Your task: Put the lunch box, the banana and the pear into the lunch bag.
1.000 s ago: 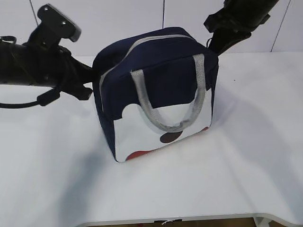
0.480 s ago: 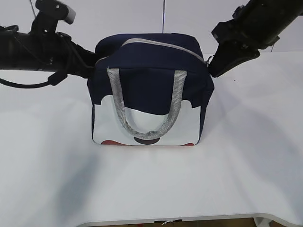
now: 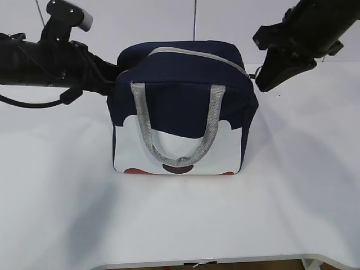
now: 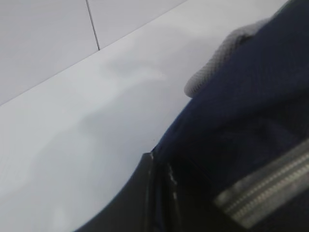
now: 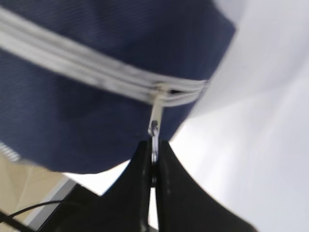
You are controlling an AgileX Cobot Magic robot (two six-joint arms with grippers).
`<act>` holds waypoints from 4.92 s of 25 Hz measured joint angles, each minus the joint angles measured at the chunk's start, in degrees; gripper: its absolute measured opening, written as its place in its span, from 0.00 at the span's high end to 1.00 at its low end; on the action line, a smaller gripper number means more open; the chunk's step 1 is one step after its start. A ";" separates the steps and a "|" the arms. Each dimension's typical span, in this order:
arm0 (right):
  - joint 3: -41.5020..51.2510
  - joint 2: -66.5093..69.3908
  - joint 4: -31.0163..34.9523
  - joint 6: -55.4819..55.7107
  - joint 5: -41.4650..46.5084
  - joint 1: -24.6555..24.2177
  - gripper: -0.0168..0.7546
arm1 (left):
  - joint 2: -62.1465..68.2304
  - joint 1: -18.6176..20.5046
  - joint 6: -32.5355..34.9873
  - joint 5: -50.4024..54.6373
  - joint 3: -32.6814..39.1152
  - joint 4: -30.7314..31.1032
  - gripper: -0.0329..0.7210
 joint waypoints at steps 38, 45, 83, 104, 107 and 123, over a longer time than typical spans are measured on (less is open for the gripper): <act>-3.56 1.58 -7.81 36.62 0.08 -0.94 0.95 | 0.02 0.00 0.00 -0.23 0.00 0.00 0.98; -3.70 5.78 -8.24 35.55 -0.03 -0.93 0.95 | 0.02 0.00 0.00 -0.72 0.00 0.00 0.98; -4.33 20.89 2.73 15.86 -1.72 -3.55 0.95 | 0.02 4.56 0.00 -1.88 0.00 0.22 0.98; -9.29 14.54 -2.14 6.25 -1.08 -3.77 0.46 | 0.12 5.02 0.00 0.08 0.00 0.22 0.98; -9.29 11.46 -2.64 -0.07 -0.93 -3.77 0.46 | 0.12 5.02 0.00 0.73 0.00 0.34 0.97; -9.29 4.33 -5.92 -34.39 0.10 -3.67 0.46 | 0.02 5.24 0.00 1.51 -0.23 12.85 0.91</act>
